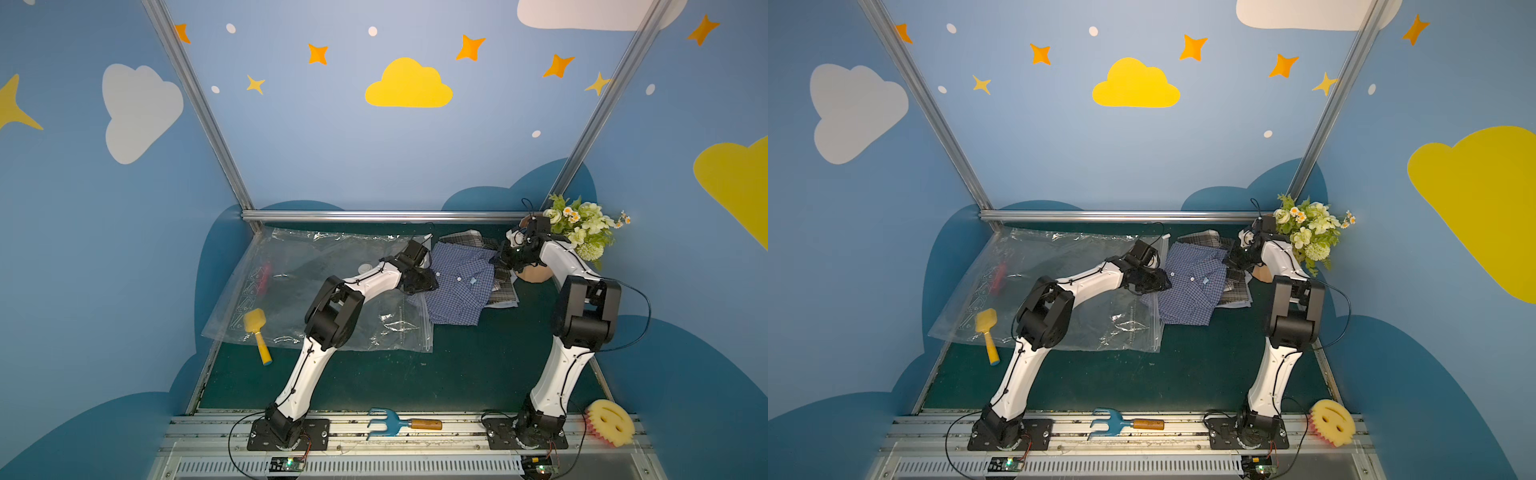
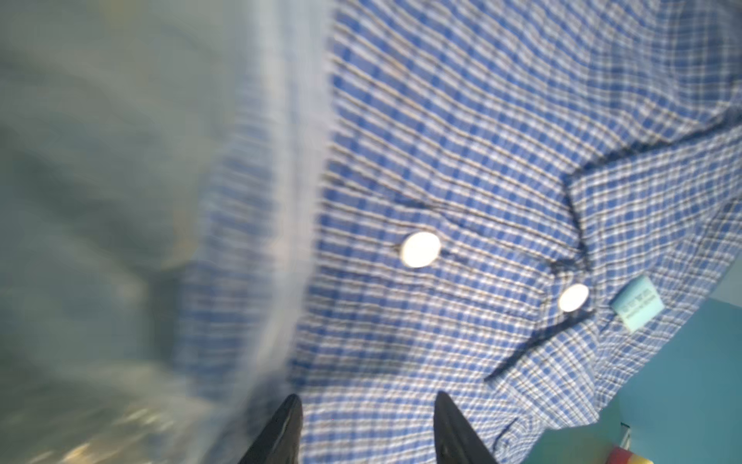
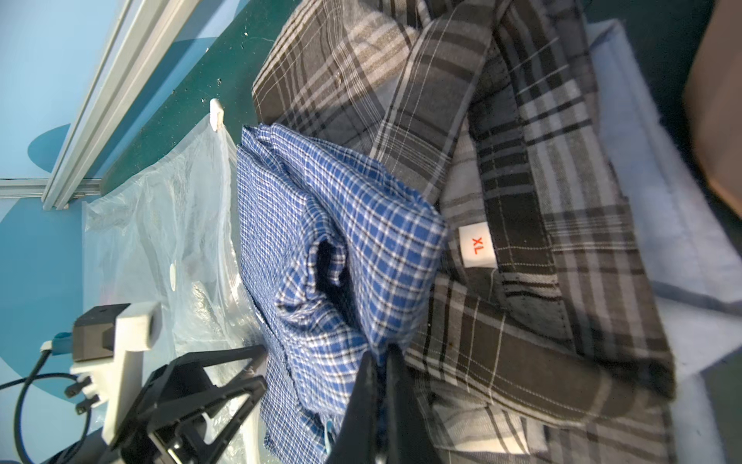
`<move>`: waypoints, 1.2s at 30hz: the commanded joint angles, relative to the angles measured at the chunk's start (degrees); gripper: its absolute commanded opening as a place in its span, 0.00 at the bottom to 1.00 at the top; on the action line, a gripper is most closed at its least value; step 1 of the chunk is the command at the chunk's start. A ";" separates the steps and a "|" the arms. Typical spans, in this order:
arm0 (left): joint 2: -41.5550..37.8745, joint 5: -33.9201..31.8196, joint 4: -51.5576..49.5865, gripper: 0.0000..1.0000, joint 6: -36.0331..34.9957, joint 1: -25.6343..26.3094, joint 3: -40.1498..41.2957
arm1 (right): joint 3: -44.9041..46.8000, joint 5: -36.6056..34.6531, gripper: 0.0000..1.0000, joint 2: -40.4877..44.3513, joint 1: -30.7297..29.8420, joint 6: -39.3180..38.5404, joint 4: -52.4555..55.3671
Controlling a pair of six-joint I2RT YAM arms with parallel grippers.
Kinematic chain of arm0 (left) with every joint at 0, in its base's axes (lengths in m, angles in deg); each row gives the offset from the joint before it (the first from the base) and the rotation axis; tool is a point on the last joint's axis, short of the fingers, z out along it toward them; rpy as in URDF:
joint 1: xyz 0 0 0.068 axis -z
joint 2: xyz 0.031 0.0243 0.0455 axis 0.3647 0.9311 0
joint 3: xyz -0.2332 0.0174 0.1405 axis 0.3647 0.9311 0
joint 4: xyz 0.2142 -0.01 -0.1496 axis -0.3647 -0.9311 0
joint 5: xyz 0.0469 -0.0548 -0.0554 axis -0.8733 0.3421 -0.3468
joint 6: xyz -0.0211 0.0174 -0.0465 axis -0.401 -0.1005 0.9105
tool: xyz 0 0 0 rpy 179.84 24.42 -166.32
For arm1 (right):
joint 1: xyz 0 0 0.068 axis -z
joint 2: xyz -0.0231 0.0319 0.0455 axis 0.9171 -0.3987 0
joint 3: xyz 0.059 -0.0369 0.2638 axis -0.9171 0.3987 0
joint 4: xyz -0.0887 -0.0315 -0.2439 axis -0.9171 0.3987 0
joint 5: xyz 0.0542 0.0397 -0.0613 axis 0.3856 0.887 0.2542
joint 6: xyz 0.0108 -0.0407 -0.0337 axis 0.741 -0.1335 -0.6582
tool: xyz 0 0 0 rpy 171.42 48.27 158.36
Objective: Take the shirt out of the vacuum bag
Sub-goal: Adjust the vacuum bag at the center of the board.
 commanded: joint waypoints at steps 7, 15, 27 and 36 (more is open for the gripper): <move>-4.59 -2.85 3.61 0.53 0.83 -3.91 9.53 | -0.96 -1.43 0.00 0.03 1.63 2.77 1.35; -3.32 -3.09 5.13 0.53 1.01 -4.71 11.70 | -0.91 0.12 0.00 6.17 1.75 2.93 2.09; -6.70 -6.24 6.56 0.53 -2.29 -11.49 20.06 | -3.85 0.07 0.00 6.50 2.58 -0.08 5.98; -10.71 -7.50 3.10 0.55 -5.58 -11.25 20.95 | -3.78 -0.34 0.00 1.53 3.75 -1.81 5.75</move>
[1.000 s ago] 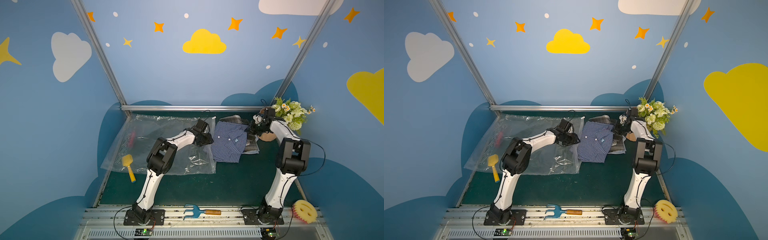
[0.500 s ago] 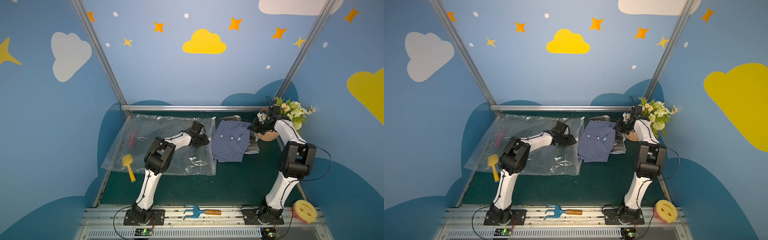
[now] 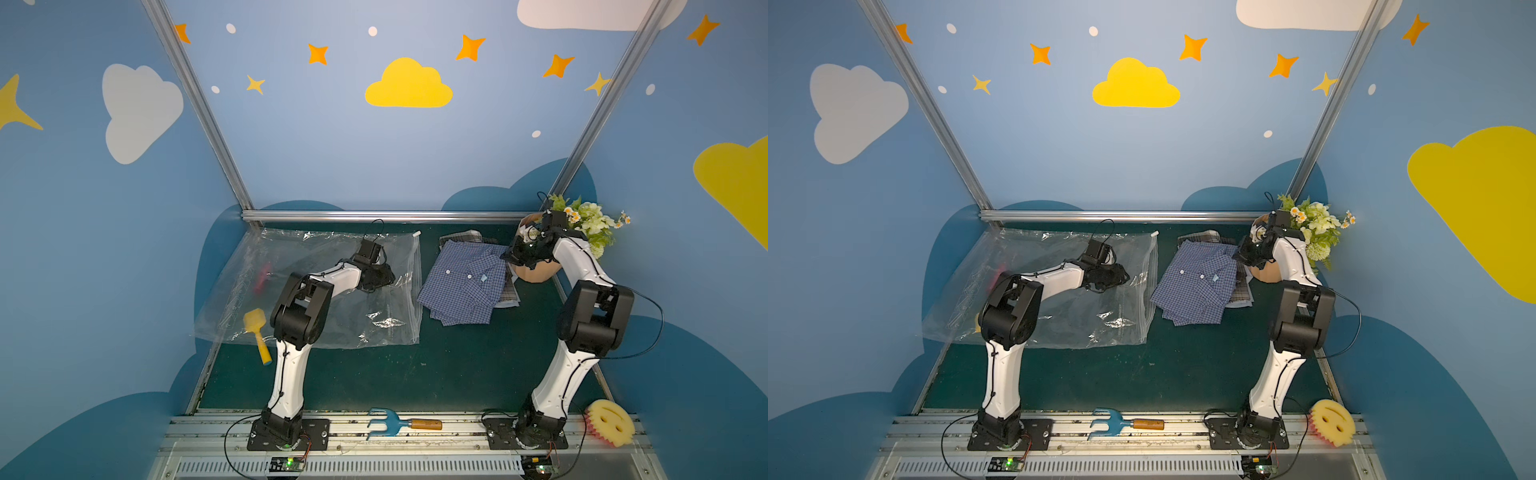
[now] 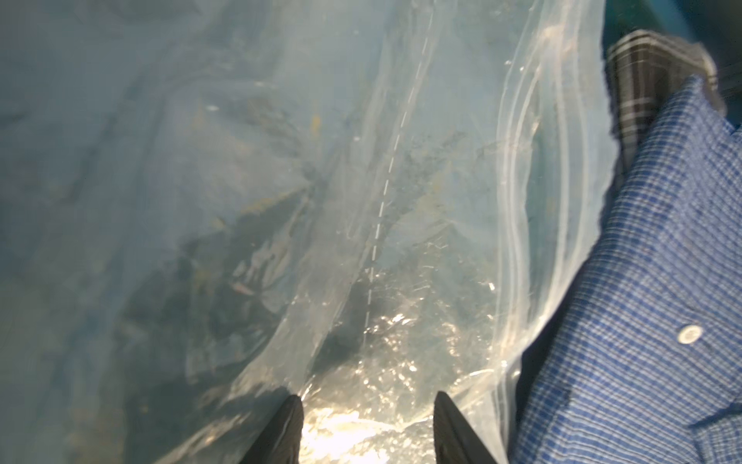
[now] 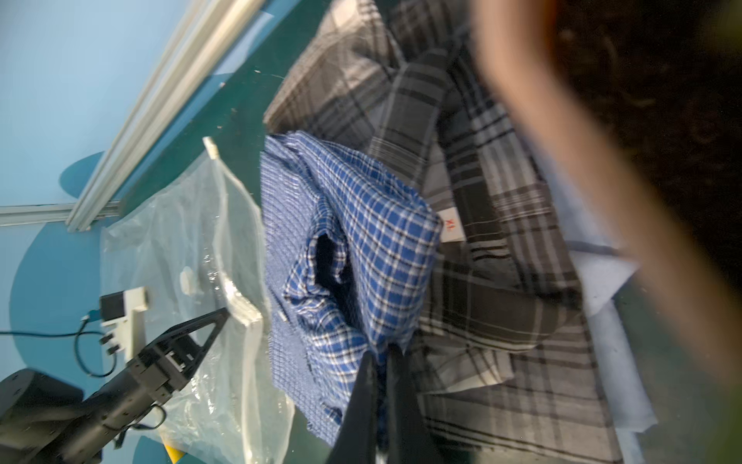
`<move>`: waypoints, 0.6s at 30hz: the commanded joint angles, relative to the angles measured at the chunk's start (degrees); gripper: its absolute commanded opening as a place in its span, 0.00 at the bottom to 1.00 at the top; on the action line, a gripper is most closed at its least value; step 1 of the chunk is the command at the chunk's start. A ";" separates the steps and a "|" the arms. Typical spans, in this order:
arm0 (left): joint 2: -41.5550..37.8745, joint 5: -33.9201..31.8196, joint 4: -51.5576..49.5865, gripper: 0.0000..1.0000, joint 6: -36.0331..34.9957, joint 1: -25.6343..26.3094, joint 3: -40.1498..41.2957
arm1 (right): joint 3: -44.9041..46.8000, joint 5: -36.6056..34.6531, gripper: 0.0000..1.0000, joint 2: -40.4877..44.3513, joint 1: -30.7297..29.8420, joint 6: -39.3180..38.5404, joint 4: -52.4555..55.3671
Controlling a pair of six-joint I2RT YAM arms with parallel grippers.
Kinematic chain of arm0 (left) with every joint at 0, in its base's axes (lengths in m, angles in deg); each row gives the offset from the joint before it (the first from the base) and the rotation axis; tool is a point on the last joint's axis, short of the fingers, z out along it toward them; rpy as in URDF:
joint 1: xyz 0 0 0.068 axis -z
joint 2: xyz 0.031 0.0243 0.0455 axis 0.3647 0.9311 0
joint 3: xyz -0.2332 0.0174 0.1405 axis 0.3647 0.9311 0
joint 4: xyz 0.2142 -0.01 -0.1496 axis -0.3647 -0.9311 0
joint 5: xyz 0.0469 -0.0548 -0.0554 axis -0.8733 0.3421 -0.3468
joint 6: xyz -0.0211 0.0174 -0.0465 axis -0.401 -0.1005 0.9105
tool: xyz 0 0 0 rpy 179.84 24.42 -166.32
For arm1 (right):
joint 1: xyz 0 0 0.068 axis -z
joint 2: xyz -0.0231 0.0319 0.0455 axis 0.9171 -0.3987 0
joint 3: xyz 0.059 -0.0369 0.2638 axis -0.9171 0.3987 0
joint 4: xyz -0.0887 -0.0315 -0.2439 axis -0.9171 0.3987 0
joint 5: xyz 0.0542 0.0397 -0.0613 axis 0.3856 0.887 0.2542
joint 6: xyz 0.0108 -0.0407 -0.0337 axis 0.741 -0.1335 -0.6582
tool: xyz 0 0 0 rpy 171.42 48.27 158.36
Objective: Take the shirt out of the vacuum bag
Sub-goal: Adjust the vacuum bag at the center of the board, then place the shirt at the center of the board.
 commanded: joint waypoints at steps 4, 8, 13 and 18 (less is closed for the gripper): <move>-3.71 -5.74 -10.15 0.58 -4.11 4.86 -4.21 | 0.19 0.03 0.00 -0.31 -0.13 -0.74 -0.48; -4.74 -4.64 -13.92 0.60 -6.74 8.67 -11.75 | 0.36 0.07 0.00 0.27 -0.71 -0.59 -0.68; -1.73 -1.87 -16.67 0.61 -8.64 11.96 -19.33 | 0.46 0.28 0.00 0.37 -1.10 -0.13 -0.84; 3.40 3.27 -14.88 0.61 -6.90 12.09 -20.19 | 0.46 0.81 0.00 0.29 -1.37 0.08 -0.87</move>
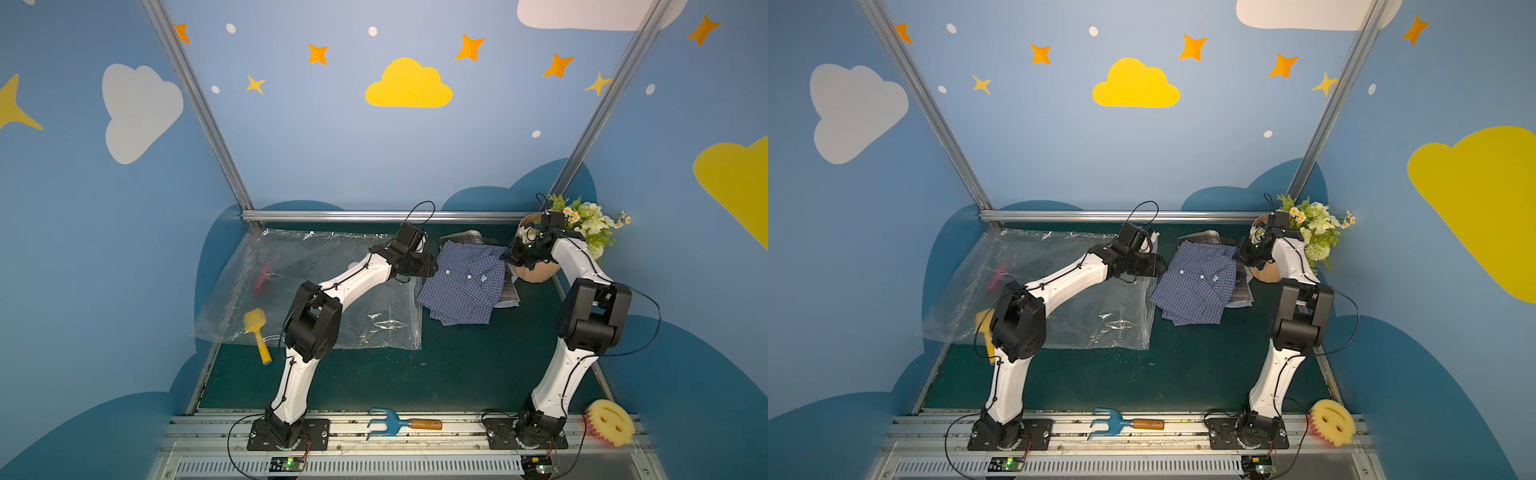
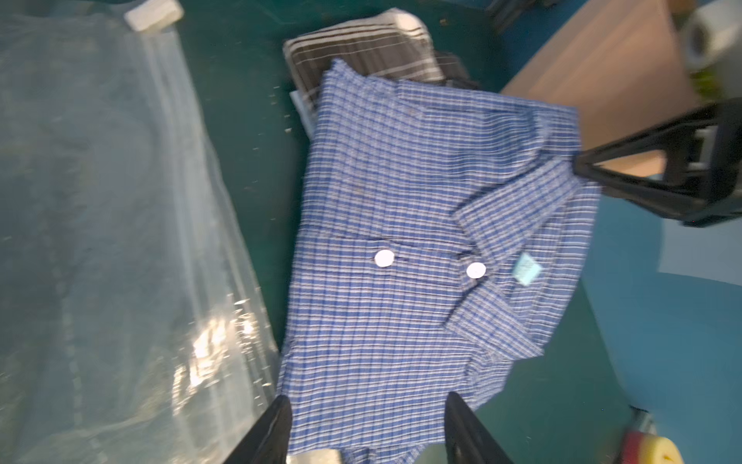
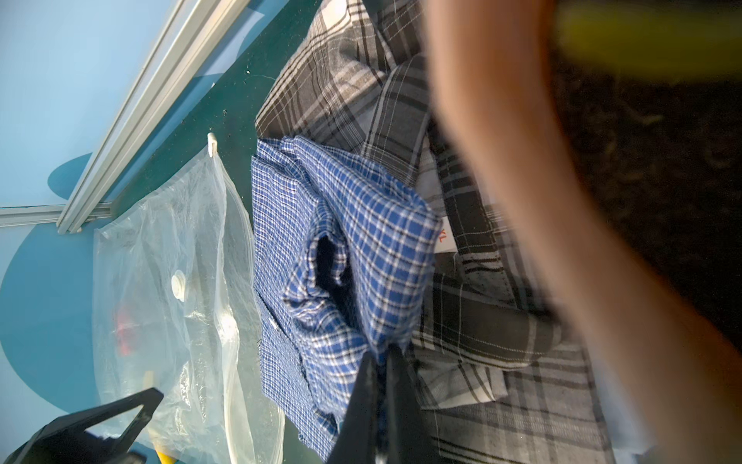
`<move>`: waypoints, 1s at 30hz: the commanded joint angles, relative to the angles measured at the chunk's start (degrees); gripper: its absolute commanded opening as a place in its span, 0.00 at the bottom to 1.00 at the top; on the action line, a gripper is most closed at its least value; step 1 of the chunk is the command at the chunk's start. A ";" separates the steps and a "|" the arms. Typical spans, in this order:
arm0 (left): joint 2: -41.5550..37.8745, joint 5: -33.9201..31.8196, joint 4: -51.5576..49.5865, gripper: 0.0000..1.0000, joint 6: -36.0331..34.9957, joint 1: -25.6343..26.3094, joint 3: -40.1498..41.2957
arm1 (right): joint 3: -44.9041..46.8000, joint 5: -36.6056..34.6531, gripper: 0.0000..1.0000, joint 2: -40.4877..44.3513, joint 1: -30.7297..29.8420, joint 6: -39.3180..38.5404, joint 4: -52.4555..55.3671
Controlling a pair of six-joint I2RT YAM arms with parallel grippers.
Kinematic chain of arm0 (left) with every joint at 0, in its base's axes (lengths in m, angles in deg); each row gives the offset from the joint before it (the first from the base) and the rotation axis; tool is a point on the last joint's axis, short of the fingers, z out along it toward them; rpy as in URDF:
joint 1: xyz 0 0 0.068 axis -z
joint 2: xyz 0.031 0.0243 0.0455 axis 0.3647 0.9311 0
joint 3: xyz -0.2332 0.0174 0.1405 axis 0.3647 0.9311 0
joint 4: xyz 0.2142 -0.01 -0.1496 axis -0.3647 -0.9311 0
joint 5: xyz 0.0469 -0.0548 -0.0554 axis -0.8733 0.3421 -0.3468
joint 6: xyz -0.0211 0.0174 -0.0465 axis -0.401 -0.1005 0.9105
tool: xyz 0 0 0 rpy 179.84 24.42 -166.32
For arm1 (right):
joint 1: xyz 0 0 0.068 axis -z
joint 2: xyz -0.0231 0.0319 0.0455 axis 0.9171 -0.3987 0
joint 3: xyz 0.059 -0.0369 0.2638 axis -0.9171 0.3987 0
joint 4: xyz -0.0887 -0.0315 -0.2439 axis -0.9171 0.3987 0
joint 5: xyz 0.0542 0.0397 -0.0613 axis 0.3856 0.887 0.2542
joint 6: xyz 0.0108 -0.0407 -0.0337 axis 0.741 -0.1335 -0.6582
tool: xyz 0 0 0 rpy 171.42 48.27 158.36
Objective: Take the shirt out of the vacuum bag
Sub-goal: Place the shirt at the center of the board.
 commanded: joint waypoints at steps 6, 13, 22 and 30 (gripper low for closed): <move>7.75 5.80 -0.81 0.61 0.12 -2.19 0.88 | 0.87 1.26 0.00 0.88 -0.57 0.27 0.06; 10.46 9.98 -0.22 0.61 -1.95 -2.46 1.12 | 2.07 2.30 0.00 0.14 -0.67 1.13 -1.56; 13.26 15.15 3.25 0.61 -1.94 -2.14 1.84 | 2.36 2.73 0.00 -0.96 -1.02 1.54 -2.39; 15.73 15.16 2.21 0.55 -1.12 -1.99 -0.23 | 2.19 2.94 0.00 -1.22 -1.24 1.75 -2.60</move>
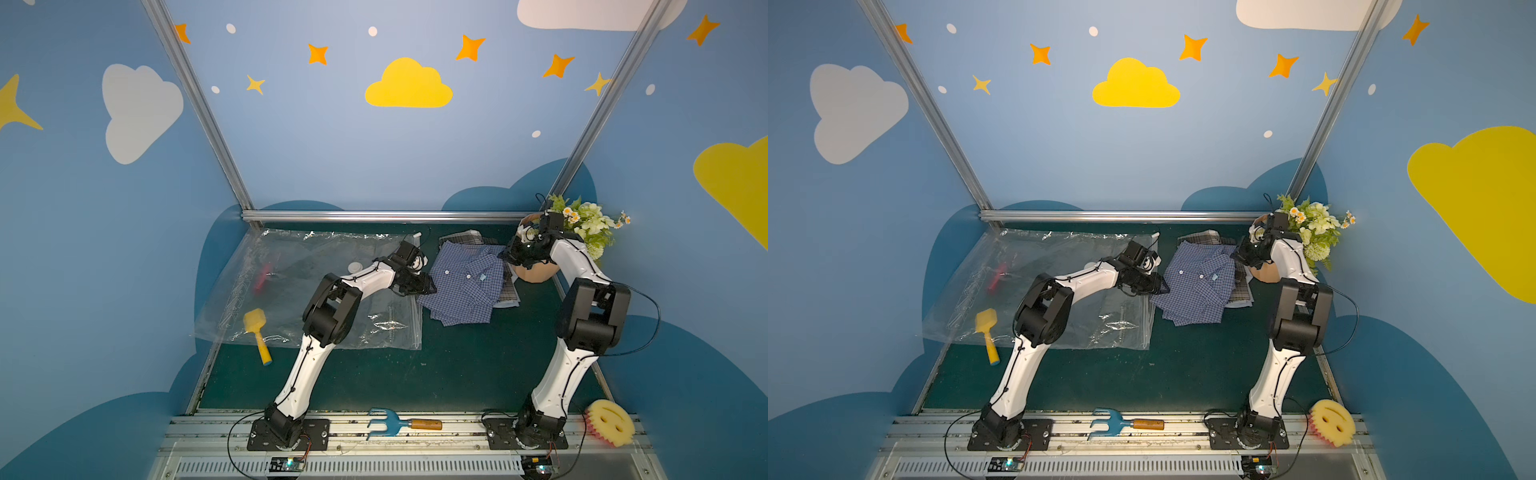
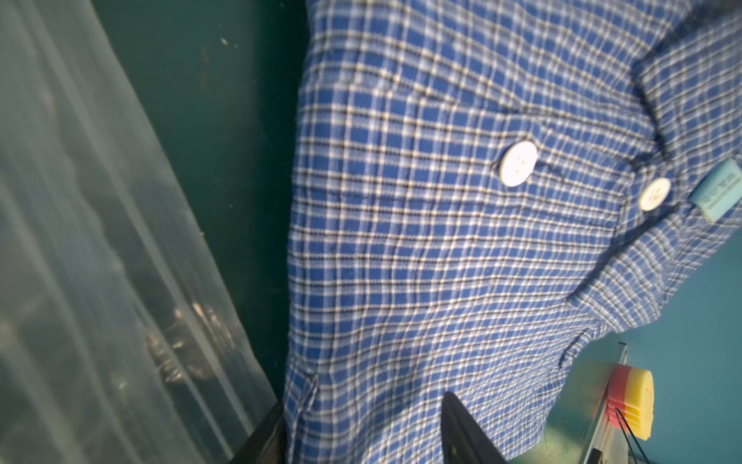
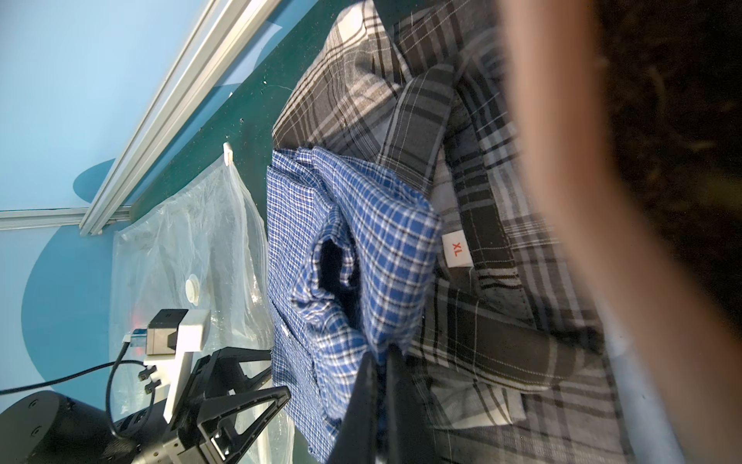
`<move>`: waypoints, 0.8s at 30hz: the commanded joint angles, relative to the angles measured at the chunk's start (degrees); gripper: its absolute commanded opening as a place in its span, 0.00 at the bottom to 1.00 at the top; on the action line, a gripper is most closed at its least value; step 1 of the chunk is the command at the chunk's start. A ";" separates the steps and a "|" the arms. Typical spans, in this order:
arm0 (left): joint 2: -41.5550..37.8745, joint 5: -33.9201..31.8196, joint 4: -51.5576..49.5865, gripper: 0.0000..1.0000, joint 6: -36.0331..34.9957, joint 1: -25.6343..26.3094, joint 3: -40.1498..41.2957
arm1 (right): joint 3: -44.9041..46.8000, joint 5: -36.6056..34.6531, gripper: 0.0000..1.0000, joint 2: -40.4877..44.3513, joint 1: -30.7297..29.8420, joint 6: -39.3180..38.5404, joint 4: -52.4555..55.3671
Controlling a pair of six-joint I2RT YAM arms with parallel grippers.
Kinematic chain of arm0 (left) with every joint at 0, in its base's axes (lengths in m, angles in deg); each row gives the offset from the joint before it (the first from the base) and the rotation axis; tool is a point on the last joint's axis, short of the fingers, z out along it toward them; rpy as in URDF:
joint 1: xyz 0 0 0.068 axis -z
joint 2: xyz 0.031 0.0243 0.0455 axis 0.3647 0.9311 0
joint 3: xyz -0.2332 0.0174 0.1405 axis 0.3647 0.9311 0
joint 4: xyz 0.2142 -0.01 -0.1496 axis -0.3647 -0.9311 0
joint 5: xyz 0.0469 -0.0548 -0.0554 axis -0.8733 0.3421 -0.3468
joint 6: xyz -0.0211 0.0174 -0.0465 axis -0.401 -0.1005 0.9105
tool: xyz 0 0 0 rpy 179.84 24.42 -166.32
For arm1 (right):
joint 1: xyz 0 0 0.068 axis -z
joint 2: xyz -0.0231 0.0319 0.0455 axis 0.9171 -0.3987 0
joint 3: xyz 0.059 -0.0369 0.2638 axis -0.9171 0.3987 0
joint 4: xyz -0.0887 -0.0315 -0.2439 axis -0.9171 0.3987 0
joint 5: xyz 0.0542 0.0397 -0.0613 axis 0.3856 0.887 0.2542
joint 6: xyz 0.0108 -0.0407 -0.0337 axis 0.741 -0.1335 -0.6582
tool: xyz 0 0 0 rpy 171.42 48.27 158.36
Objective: Take the shirt out of the vacuum bag
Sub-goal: Place the shirt at the center of the board.
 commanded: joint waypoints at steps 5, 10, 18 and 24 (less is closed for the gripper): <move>0.88 1.23 -0.66 0.34 0.61 0.31 -0.15 | 0.49 1.02 0.00 -1.09 -1.36 0.22 0.98; -0.18 2.22 -0.49 0.14 1.34 0.45 -0.17 | -1.00 0.45 0.00 -0.94 -2.26 -0.09 2.13; -5.10 2.53 -1.26 0.10 2.11 1.98 -1.10 | -3.24 1.17 0.00 2.04 -2.91 1.58 1.93; -7.08 4.30 -1.40 0.10 3.05 3.61 -4.90 | -9.63 1.52 0.00 2.79 -3.50 2.61 3.58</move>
